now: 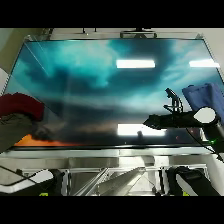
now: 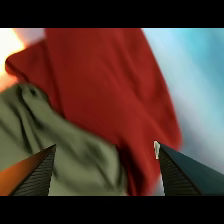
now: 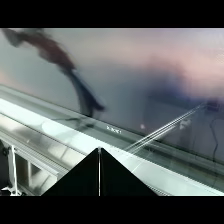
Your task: Fold the shirts.
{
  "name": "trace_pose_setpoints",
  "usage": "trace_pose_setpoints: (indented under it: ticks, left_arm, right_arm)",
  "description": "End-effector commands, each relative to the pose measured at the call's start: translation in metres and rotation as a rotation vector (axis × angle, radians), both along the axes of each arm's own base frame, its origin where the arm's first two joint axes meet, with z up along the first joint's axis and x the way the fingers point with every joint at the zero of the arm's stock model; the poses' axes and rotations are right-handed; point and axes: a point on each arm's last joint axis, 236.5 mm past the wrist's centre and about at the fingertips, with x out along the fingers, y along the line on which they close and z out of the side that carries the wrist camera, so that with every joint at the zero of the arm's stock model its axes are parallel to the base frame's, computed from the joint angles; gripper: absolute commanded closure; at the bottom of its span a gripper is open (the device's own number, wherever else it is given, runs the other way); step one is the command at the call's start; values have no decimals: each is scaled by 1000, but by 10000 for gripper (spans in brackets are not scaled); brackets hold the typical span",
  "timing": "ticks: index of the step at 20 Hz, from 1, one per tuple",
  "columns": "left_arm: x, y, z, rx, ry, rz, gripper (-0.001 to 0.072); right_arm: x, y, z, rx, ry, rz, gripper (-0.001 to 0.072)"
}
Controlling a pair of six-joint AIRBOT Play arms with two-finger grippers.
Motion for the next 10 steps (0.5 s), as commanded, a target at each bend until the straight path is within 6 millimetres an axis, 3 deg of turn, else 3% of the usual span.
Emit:
trace_pose_setpoints:
  ticks: [1, 5, 7, 8, 9, 10]
  left_arm:
    - [26, 46, -68, -86, 14, -10, -3]
    - [54, 53, -123, -140, 64, -55, -2]
    - [63, 42, -143, -183, 98, -100, 13]
    - [67, 35, -148, -208, 116, -124, 89]
    - [70, 27, -151, -236, 133, -154, 330]
    - [73, 18, -148, -259, 145, -186, 680]
  right_arm:
    - [0, 0, 0, 0, 1, 1, 694]
    - [0, 0, 0, 0, 1, 0, 694]
    - [0, 0, 0, 0, 1, 0, 694]
    - [0, 0, 0, 0, 1, 1, 694]
    - [0, 0, 0, 0, 1, 0, 694]
    - [0, 0, 0, 0, 1, 0, 694]
